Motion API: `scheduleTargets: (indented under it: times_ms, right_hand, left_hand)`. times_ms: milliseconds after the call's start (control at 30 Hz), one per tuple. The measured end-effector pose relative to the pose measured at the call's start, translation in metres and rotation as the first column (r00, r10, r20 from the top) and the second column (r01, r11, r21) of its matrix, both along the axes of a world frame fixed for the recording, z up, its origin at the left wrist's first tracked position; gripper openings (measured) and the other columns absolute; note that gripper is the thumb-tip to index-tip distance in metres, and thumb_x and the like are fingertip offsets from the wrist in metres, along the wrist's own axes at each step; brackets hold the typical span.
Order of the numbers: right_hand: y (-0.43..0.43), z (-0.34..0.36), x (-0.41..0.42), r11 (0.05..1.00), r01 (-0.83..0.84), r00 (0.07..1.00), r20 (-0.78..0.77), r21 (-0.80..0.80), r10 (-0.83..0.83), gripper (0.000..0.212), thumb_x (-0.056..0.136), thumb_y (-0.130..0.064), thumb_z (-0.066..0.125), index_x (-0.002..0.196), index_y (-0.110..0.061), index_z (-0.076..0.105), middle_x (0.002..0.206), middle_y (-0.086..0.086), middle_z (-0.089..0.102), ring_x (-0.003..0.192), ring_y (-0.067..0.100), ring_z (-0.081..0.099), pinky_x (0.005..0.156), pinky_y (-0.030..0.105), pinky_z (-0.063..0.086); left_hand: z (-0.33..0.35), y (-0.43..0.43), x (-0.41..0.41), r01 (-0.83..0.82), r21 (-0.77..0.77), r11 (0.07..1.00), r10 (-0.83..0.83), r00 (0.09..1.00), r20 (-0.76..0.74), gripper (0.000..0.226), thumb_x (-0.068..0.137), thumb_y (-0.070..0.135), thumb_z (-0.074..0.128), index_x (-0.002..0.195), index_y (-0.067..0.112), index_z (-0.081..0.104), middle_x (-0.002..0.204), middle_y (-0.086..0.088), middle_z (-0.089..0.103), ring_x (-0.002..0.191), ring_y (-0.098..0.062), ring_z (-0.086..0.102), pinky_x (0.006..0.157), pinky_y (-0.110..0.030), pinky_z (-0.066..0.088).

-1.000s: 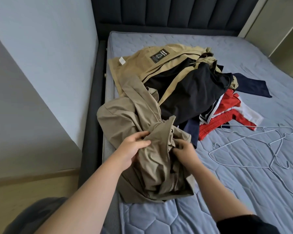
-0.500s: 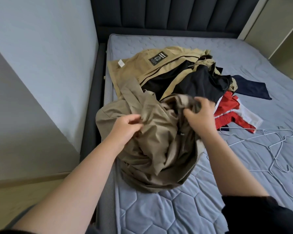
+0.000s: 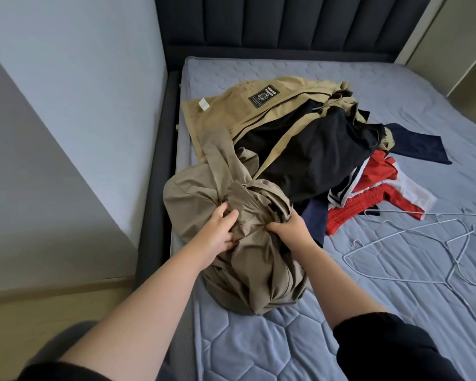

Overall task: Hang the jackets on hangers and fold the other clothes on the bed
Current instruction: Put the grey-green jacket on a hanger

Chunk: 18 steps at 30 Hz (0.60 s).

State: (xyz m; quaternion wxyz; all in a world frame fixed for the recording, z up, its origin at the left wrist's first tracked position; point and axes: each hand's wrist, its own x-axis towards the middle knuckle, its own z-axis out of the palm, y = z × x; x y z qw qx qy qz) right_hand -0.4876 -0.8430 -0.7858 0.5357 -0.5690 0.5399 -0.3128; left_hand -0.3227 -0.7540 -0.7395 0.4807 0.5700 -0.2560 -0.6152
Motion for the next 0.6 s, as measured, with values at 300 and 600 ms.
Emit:
scheduleTargets:
  times_ms: [300,600]
  right_hand:
    - [0.005,0.136,0.032,0.939,-0.08,0.987,0.107,-0.334,0.122,0.036,0.084,0.002,0.059,0.087,-0.033,0.067,0.083,-0.01,0.071,0.081,0.003,0.064,0.074,0.018,0.052]
    - [0.013,0.254,0.063,0.854,-0.11,0.936,0.237,-0.509,0.262,0.041,0.083,0.005,0.053,0.096,-0.031,0.067,0.089,-0.008,0.072,0.089,0.007,0.067,0.078,0.025,0.054]
  left_hand:
    - [0.077,-0.02,0.013,-0.123,-0.142,0.982,0.062,0.927,-0.37,0.048,0.093,0.053,0.044,0.127,0.022,0.058,0.123,-0.007,0.065,0.113,-0.023,0.062,0.087,-0.036,0.052]
    - [0.189,-0.021,0.042,-0.17,-0.457,0.873,0.055,0.966,-0.254,0.037,0.093,0.039,0.052,0.129,0.03,0.054,0.113,-0.005,0.07,0.101,-0.021,0.068,0.072,-0.031,0.057]
